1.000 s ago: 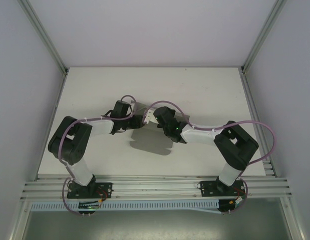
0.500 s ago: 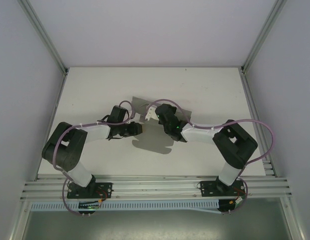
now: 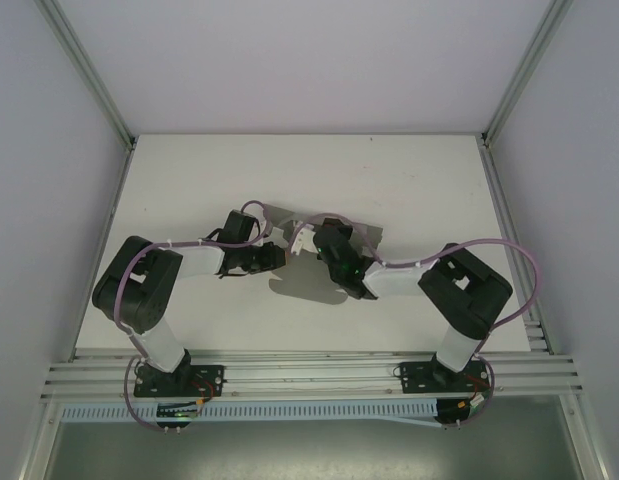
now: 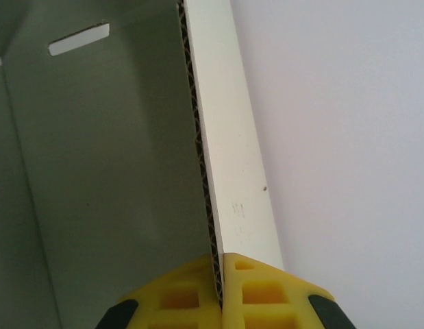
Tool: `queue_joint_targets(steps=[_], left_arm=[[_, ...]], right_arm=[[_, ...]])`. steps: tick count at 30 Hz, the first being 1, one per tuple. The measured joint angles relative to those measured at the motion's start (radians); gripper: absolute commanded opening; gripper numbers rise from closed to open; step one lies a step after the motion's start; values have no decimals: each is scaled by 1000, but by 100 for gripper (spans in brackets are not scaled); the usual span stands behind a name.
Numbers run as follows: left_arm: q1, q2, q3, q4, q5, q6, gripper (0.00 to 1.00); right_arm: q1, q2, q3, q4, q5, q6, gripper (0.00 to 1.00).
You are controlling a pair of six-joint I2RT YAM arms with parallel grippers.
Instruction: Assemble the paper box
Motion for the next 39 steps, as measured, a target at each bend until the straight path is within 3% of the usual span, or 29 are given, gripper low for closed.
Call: queue_joint_targets(steps=[7, 15, 21, 25, 29, 30, 32, 36, 39], left_arm=[[0, 0, -11, 25, 9, -6, 23], [-6, -106, -12, -70, -61, 14, 37], [7, -218, 142, -301, -240, 103, 72], [84, -191, 324, -366, -297, 288, 82], [119, -91, 486, -374, -219, 596, 89], [118, -61, 517, -387, -190, 676, 88], [116, 6, 586, -444, -140, 831, 74], [114, 122, 676, -555, -82, 1046, 74], [117, 159, 700, -614, -53, 1134, 74]], right_arm=[[51, 2, -61, 104, 76, -27, 0], [51, 19, -63, 138, 87, -53, 0], [51, 23, -63, 147, 90, -61, 0], [51, 23, -63, 147, 90, -61, 0], [51, 23, -63, 147, 90, -61, 0], [51, 23, -63, 147, 90, -61, 0], [51, 23, -63, 146, 89, -61, 0], [48, 20, -63, 145, 87, -60, 0], [47, 14, -63, 129, 79, -58, 0]])
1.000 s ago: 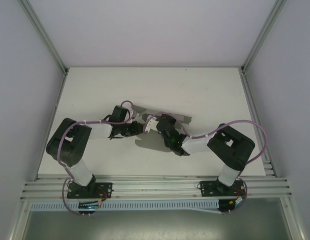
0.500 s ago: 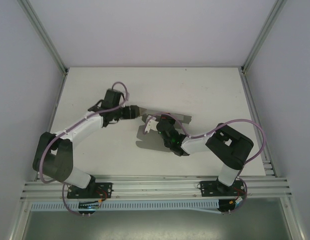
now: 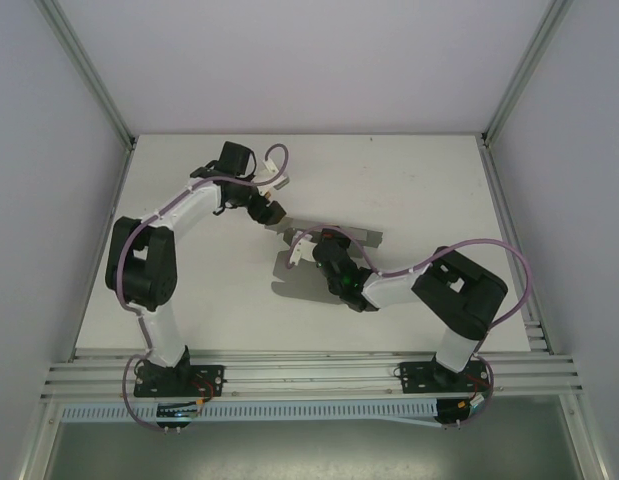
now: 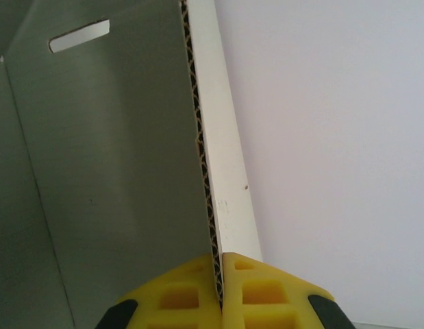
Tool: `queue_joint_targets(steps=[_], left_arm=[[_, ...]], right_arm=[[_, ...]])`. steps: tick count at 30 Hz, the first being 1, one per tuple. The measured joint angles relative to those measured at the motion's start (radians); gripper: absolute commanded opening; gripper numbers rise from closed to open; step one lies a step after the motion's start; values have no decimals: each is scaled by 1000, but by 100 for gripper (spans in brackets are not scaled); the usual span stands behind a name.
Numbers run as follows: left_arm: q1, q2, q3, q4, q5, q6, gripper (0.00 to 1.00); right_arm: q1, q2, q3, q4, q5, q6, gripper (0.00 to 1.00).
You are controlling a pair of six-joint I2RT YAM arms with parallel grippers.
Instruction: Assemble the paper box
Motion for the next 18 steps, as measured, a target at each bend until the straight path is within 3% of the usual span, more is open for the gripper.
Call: queue_joint_targets(steps=[5, 12, 18], left_arm=[[2, 51, 88, -61, 6, 68, 66], [26, 55, 78, -89, 38, 99, 73], [66, 33, 77, -135, 83, 145, 73]], right_arm=[[-2, -10, 0, -17, 0, 8, 0], [-2, -13, 0, -29, -6, 10, 0], [-4, -16, 1, -35, -6, 24, 0]])
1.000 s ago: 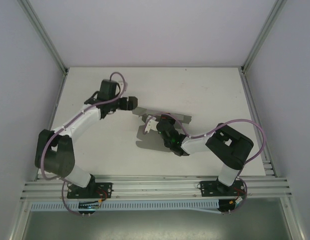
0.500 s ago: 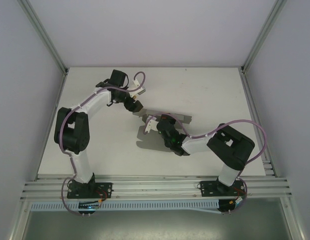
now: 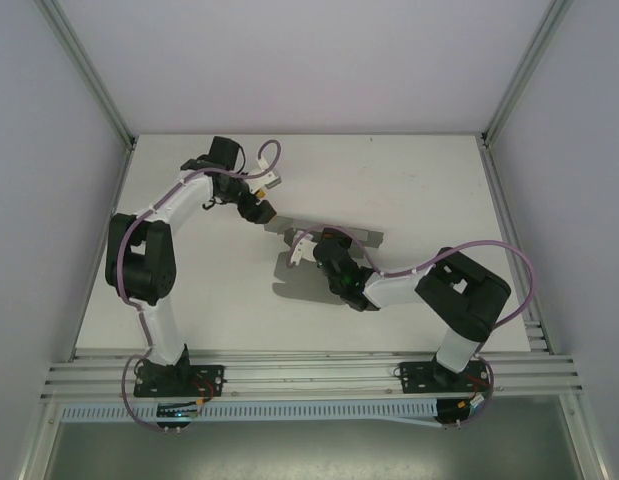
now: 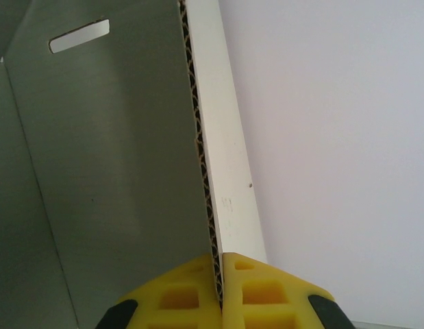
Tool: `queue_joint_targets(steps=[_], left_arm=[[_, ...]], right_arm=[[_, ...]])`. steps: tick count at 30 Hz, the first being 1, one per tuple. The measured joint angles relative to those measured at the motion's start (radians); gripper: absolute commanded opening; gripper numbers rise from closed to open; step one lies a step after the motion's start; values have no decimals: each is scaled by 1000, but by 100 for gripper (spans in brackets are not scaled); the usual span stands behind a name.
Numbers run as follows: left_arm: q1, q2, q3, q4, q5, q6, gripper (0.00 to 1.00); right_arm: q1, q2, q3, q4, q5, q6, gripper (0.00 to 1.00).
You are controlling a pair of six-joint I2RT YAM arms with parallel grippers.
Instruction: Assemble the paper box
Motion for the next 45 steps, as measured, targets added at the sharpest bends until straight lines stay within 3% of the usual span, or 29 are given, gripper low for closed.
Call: queue_joint_targets(steps=[7, 16, 18, 22, 27, 32, 39, 45], left_arm=[[3, 104, 164, -126, 90, 51, 74], [3, 117, 120, -191, 127, 99, 72], [3, 129, 129, -198, 110, 94, 67], [3, 178, 183, -212, 98, 81, 44], [3, 177, 179, -222, 90, 48, 22], [-11, 109, 105, -200, 64, -51, 1], [-105, -62, -77, -44, -132, -272, 0], [-179, -76, -116, 26, -258, -511, 0]], right_arm=[[-2, -3, 5, -14, 0, 8, 0], [-2, -6, 6, -24, -1, 14, 0], [-2, -10, 9, -35, -1, 19, 0], [-3, -14, 14, -54, -1, 30, 0], [-5, -16, 19, -66, 2, 35, 0], [-13, -16, 25, -68, 4, 42, 0], [-13, -16, 33, -87, 18, 63, 0], [-13, -16, 33, -118, 44, 64, 0]])
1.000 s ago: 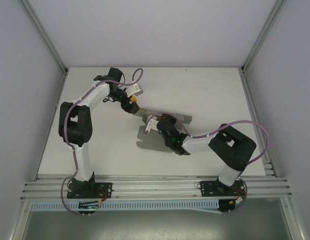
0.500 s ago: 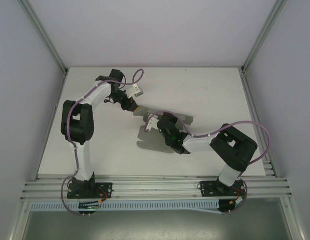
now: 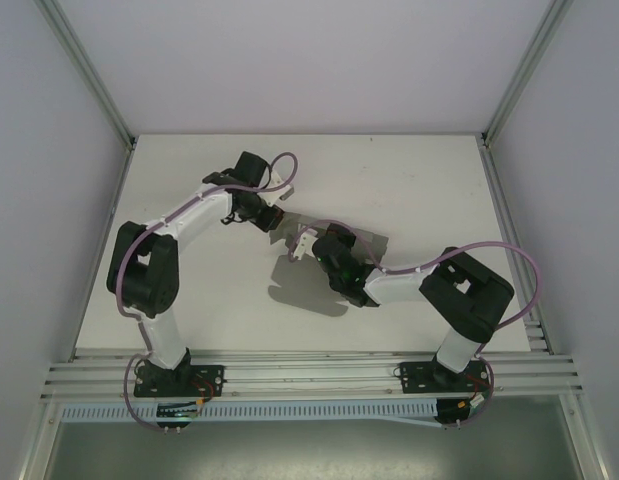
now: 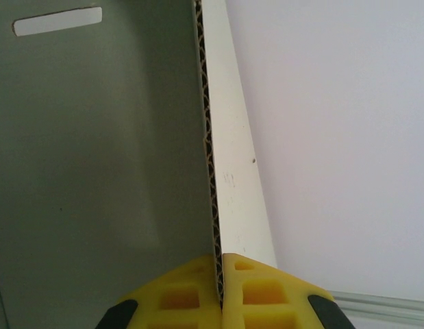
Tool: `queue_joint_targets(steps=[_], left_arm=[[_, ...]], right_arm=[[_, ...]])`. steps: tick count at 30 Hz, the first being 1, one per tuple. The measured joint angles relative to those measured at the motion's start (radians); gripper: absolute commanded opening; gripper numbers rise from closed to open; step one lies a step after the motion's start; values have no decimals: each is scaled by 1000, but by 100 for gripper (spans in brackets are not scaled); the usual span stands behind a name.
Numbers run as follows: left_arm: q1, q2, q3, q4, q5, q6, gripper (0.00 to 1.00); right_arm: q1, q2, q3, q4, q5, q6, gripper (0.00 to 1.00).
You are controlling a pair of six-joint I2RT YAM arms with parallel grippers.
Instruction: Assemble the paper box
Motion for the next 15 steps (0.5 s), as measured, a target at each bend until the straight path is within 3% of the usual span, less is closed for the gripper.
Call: queue_joint_targets(steps=[6, 15], left_arm=[[-35, -55, -103, 93, -13, -134, 0], [-83, -174, -247, 198, 109, -214, 0]], right_arm=[[3, 0, 0, -21, 17, 0, 0], [16, 4, 6, -3, 16, 19, 0]])
